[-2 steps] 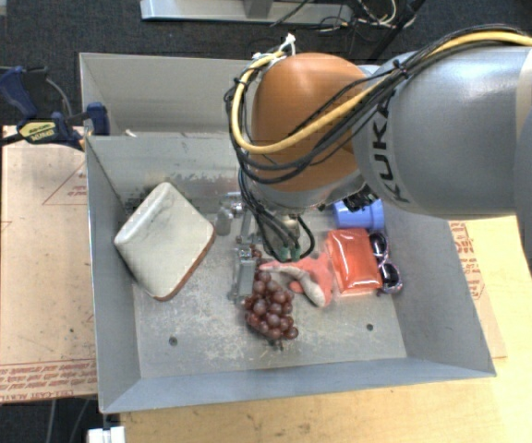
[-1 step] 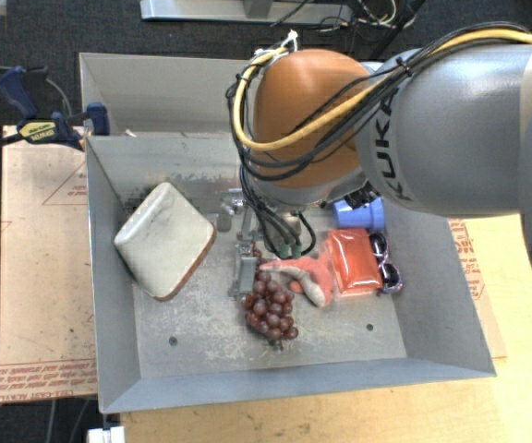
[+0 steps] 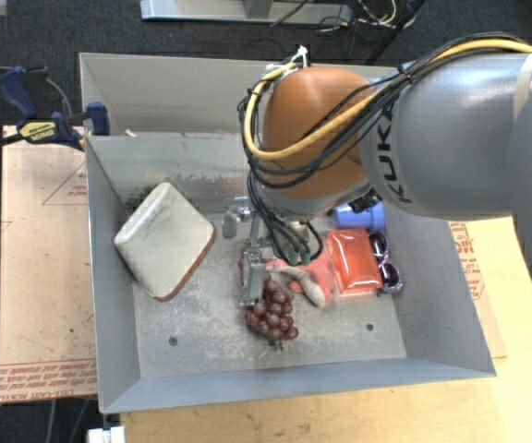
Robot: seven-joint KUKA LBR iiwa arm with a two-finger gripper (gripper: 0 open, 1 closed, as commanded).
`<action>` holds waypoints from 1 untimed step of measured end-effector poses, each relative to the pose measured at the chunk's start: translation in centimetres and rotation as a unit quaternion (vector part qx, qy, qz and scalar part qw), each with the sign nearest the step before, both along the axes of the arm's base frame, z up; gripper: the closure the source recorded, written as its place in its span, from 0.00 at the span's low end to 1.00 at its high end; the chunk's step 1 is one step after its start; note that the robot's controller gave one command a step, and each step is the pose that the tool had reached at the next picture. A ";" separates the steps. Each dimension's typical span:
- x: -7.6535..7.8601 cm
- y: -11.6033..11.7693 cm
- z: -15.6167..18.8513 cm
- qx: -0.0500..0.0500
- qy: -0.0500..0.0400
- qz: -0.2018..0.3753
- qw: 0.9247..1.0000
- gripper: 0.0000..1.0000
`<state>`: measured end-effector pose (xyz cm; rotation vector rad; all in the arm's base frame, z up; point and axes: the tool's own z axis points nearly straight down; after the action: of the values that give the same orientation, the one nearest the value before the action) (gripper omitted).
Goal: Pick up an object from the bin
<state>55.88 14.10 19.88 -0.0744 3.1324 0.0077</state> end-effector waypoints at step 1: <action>-2.2 -2.3 -6.3 -0.002 0.002 0.023 1.000 0.00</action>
Offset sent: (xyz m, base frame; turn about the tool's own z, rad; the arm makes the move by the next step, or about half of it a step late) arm -0.0335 -0.0979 -0.0192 -0.1583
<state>53.69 11.84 13.56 -0.1451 3.1349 0.0019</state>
